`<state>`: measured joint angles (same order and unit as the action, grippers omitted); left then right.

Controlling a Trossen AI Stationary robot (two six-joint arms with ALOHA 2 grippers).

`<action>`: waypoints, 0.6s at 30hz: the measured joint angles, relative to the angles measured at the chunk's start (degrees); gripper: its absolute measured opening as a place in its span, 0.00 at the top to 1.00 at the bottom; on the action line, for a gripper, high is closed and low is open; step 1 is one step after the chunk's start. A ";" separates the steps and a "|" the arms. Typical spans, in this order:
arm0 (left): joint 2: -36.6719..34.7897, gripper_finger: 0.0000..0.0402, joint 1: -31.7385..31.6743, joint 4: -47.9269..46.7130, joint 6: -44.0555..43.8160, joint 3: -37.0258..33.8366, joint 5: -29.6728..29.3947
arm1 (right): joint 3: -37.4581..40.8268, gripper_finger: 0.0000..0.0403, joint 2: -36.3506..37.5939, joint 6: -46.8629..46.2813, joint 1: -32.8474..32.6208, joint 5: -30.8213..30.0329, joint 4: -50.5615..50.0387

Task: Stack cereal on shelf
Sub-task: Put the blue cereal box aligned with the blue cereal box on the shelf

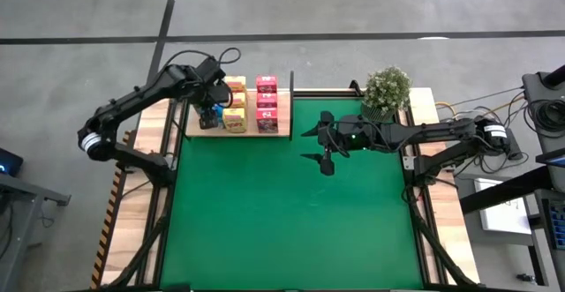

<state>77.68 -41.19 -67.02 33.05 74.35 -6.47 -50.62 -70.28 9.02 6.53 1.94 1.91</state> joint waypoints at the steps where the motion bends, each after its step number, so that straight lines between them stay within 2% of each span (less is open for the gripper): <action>1: 0.35 0.43 0.02 0.00 0.21 0.00 0.01 | 0.03 0.28 0.00 0.00 0.12 0.01 0.01; 18: 3.26 0.43 -0.35 1.24 1.14 0.00 0.08 | 0.06 0.28 0.00 0.00 0.14 0.03 0.02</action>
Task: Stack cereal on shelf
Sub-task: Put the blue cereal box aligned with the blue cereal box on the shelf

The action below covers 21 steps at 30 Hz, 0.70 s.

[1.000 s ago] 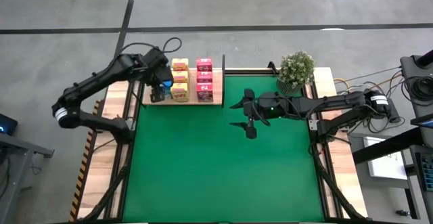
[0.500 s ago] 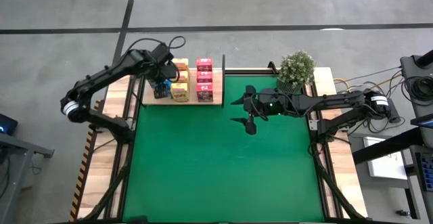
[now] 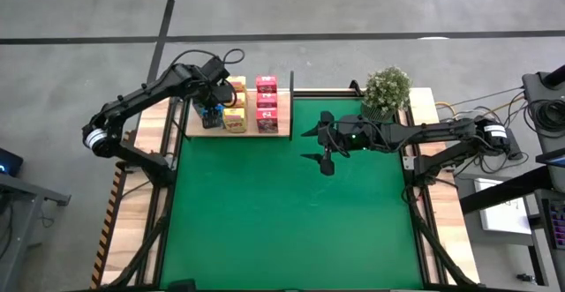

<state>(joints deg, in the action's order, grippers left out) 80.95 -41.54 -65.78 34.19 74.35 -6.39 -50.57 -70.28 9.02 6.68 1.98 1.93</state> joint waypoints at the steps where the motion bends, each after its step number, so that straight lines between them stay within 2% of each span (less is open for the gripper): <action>1: 0.00 0.43 0.00 0.00 -0.04 0.00 0.00 | 0.00 0.28 0.00 0.00 0.00 0.00 0.00; 12: 1.30 0.44 -0.20 0.31 -0.17 -0.20 0.00 | 0.00 0.28 0.00 -0.02 0.00 0.00 -0.02; 21: 2.12 0.53 -0.20 0.14 -0.17 -0.22 0.00 | 0.00 0.28 0.00 0.02 0.00 0.02 -0.09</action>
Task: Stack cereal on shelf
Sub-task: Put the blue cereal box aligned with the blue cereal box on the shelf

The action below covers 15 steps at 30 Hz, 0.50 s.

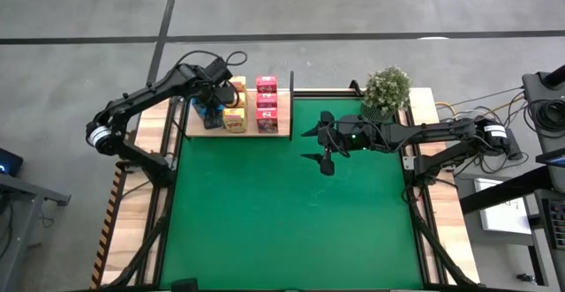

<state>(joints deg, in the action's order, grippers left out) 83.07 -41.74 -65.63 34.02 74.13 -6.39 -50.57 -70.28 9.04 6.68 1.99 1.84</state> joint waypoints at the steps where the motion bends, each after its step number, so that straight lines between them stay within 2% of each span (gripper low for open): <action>1: 0.00 0.54 0.00 -0.28 -0.02 0.00 0.00 | 0.01 0.28 0.00 0.00 0.00 0.00 0.01; 15: -0.47 0.57 0.06 -5.71 -2.16 0.00 0.53 | 0.02 0.28 0.00 0.02 0.00 -0.02 0.03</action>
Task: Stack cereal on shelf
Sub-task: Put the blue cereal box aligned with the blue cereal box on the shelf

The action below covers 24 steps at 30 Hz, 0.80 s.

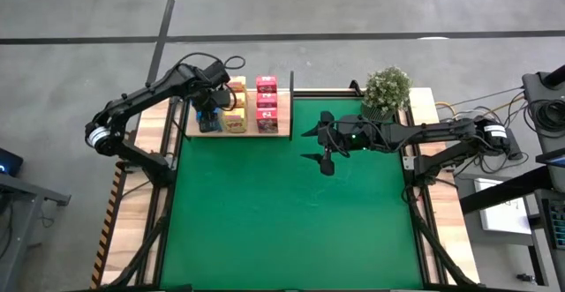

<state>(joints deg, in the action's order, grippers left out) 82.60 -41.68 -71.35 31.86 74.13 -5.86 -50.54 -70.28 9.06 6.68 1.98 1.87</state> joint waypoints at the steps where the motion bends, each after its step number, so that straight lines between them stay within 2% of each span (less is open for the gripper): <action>1: -0.11 0.57 -0.01 -0.80 -0.17 -0.02 0.40 | 0.00 0.28 0.00 0.00 0.00 0.00 0.00; 14: -0.67 0.57 -0.01 -3.30 1.67 -0.02 0.36 | 0.00 0.28 0.00 -0.02 0.00 0.00 0.02; 21: -0.69 0.57 -0.01 -3.35 3.26 -0.02 -1.69 | 0.00 0.28 0.00 -0.04 -0.02 0.00 0.02; 24: -0.71 0.57 -0.02 -3.44 3.18 -0.03 -0.57 | 0.00 0.28 0.00 -0.04 -0.01 0.00 0.02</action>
<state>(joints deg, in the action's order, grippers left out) 81.89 -41.69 -74.79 35.04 74.10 -6.43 -50.54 -70.28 9.02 6.67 1.98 1.89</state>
